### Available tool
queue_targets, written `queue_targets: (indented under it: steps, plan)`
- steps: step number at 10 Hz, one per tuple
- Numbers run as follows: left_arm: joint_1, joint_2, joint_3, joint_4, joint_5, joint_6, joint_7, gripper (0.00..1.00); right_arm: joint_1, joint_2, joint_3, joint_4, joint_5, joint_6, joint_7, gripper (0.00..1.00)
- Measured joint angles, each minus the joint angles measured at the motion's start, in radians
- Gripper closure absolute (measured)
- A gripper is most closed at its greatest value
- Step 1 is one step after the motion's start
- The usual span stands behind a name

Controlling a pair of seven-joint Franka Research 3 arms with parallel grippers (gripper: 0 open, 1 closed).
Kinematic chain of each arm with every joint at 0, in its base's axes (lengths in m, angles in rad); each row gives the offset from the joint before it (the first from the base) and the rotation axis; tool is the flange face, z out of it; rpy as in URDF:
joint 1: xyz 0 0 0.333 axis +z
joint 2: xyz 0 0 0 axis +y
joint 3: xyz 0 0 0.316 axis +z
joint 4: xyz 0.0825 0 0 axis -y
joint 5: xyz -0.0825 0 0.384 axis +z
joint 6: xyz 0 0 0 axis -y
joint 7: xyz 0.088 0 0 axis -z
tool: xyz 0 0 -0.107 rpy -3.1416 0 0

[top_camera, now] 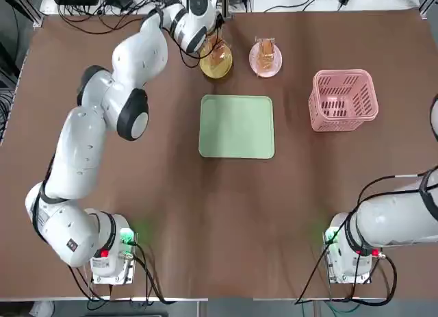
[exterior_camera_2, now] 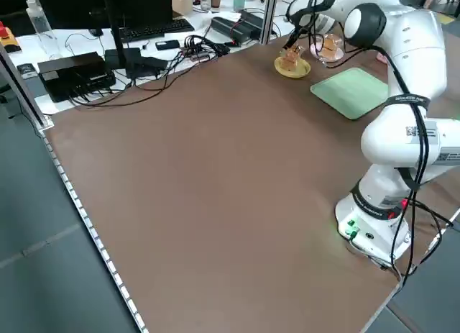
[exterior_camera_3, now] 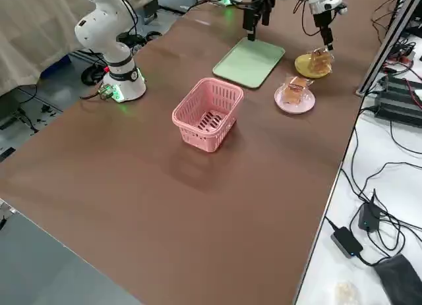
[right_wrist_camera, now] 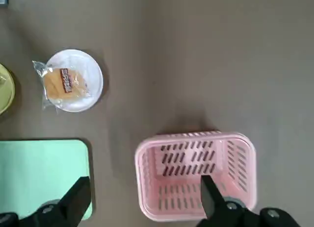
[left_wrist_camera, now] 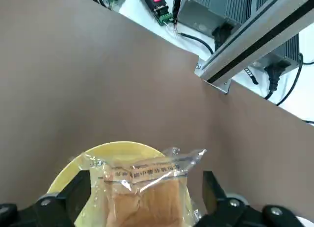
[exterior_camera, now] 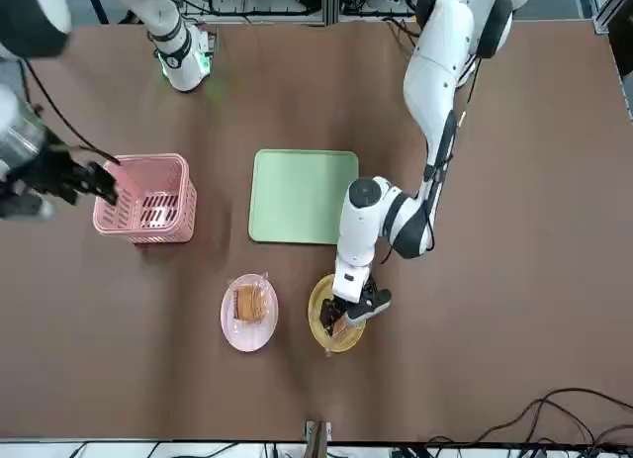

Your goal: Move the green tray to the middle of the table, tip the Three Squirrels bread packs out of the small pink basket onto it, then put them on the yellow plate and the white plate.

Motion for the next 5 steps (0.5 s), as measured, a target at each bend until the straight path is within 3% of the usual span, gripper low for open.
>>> queue_targets:
  steps: [3, 5]
  plan:
    - [0.005, -0.12, -0.026, 0.008, 0.0, -0.22, 0.04, 0.0, -0.074, -0.036, -0.002, -0.01, 0.001, -0.078, -0.075, 0.01]
    - [0.036, -0.223, -0.04, 0.007, -0.057, -0.402, 0.145, 0.0, -0.099, -0.036, -0.004, -0.021, 0.001, -0.081, -0.105, 0.01]
